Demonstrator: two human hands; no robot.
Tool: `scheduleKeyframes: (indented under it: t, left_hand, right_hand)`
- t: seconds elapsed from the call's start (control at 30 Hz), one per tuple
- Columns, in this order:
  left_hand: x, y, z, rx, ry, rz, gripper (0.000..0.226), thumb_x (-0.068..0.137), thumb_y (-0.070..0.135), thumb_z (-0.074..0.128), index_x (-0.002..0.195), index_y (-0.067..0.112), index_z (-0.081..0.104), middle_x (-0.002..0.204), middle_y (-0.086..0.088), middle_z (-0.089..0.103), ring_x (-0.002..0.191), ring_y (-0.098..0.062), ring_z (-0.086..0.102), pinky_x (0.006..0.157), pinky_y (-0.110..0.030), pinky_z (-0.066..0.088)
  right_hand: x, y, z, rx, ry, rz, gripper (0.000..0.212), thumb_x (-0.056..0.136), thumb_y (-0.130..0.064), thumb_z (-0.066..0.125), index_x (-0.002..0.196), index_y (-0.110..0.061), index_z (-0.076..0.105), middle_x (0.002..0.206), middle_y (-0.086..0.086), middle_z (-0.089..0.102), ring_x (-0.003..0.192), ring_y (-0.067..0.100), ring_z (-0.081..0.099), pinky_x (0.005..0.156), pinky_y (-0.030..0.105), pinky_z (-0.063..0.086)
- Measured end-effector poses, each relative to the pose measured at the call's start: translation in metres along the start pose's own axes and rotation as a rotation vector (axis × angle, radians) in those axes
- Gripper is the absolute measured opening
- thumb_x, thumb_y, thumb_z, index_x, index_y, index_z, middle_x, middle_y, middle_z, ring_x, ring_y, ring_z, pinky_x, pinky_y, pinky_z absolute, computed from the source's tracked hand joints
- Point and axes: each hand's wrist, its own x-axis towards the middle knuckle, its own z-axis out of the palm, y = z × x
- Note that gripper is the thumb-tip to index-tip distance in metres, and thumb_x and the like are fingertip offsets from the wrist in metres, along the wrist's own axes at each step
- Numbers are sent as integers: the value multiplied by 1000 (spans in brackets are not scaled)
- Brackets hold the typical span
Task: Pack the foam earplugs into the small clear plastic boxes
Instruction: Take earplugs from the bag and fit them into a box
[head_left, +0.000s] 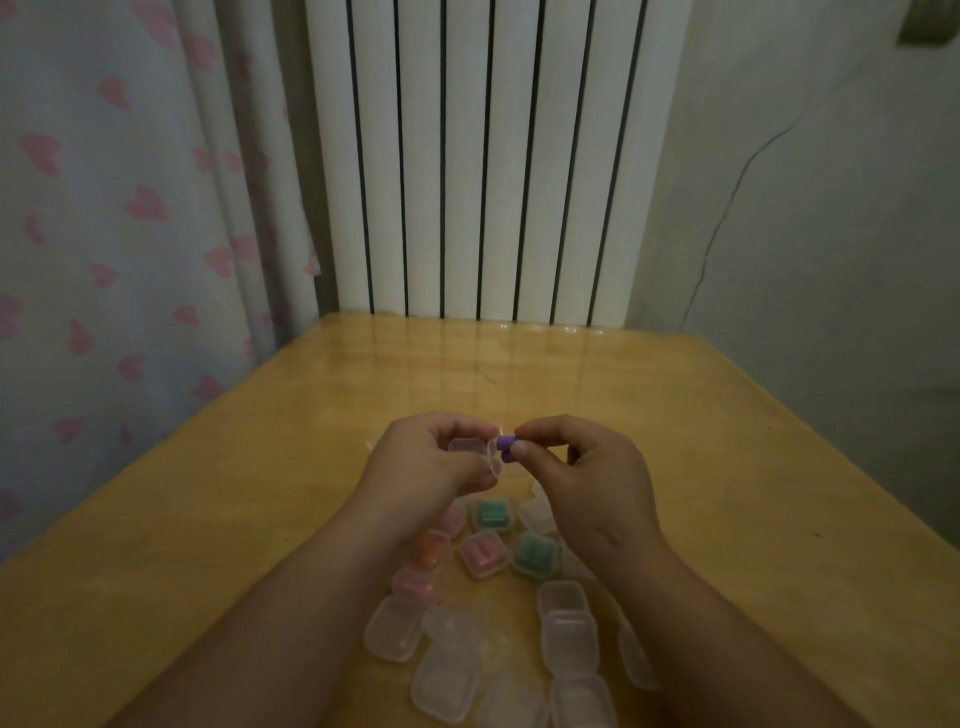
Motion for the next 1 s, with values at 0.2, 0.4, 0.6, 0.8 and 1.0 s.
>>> scheduleKeyframes:
  t: [0.2,0.4,0.6,0.8,1.0]
  left_hand:
    - [0,-2,1,30,2,10,26,79,-8,68,89,15,75,90,-10,74,82,-20,74,75,-33,61]
    - [1,-3,0,49,19,6,28,78,-7,71,91,18,74,95,-10,73,83,-21,74,78,-36,61]
    - [1,-2,1,-5,7,-4,27,79,-10,68,89,14,73,94,-12,72,83,-23,74,72,-30,60]
    - [2,-1,0,-55,-16,-23,26,79,-12,67,91,11,73,99,-17,72,87,-26,74,74,-33,60]
    - [1,0,-1,-41,-23,-23,27,78,-12,68,90,11,74,100,-17,70,87,-27,74,73,-32,61]
  right_hand:
    - [-1,-2,1,-13,-2,-29,10,82,-25,73,79,-35,71,75,-20,66,72,-14,53,61,4,35]
    - [-1,0,5,-124,-39,-51,15,84,-30,70,76,-41,64,76,-24,63,75,-4,54,65,17,35]
    - [-1,1,9,-265,9,-96,7,85,-35,68,90,-33,72,89,-18,55,89,4,51,72,23,39]
    - [0,0,6,-228,-5,1,6,87,-34,65,93,-34,68,95,-15,54,80,0,48,67,17,36]
    - [-1,-5,5,129,-61,247,19,84,-29,69,99,-31,58,83,-6,70,73,8,64,61,31,53]
